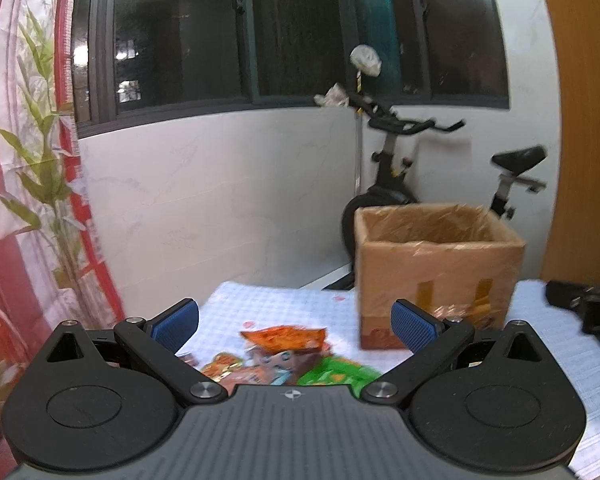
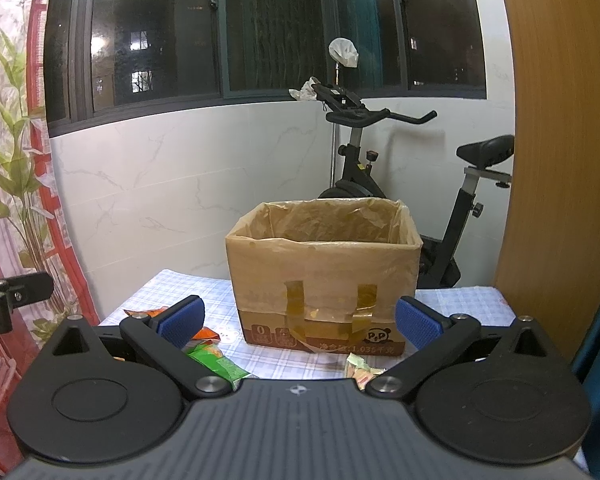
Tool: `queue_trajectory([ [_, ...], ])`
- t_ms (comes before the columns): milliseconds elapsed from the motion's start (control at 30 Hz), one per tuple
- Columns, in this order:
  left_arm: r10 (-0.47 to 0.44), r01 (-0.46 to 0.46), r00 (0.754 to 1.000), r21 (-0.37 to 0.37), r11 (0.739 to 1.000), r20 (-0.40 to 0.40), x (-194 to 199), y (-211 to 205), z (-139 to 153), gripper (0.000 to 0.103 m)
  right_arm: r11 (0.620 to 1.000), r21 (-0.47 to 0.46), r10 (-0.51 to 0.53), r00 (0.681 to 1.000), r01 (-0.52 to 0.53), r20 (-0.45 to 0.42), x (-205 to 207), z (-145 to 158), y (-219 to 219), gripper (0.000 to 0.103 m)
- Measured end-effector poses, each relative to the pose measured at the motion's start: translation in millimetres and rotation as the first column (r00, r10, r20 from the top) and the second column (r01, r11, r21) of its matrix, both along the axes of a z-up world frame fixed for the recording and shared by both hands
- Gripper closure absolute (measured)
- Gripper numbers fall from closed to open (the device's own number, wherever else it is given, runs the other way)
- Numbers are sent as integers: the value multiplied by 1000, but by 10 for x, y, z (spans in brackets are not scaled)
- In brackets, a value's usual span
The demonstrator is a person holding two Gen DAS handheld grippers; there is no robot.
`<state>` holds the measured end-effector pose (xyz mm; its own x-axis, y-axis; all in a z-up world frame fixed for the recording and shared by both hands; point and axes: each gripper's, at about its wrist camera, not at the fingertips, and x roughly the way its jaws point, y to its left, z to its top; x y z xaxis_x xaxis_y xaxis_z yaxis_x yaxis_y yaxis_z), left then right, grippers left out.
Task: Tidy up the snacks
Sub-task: 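Move the right tool down to the green cucumber-chip bag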
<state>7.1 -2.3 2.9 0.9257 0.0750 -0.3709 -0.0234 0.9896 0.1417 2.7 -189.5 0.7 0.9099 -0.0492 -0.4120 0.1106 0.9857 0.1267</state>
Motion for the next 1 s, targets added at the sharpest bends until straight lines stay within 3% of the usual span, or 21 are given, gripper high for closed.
queue_trajectory([
  [167, 49, -49, 999, -16, 999, 3, 162, 197, -49, 0, 1000, 22, -15, 999, 14, 32, 88, -111, -140, 0],
  [333, 116, -115, 993, 24, 993, -13, 408, 426, -103, 0, 999, 39, -13, 999, 12, 33, 247, -245, -298, 0],
  [500, 107, -107, 994, 39, 993, -2, 599, 643, -121, 0, 999, 22, -25, 999, 24, 37, 433, -341, -330, 0],
  [667, 111, -111, 994, 67, 992, 3, 809, 765, -133, 0, 999, 35, 26, 1000, -26, -3, 677, -393, -305, 0],
  [1000, 134, -134, 991, -3, 991, -20, 1239, 1102, -193, 3, 998, 24, 65, 995, -63, -75, 1138, -548, -224, 0],
])
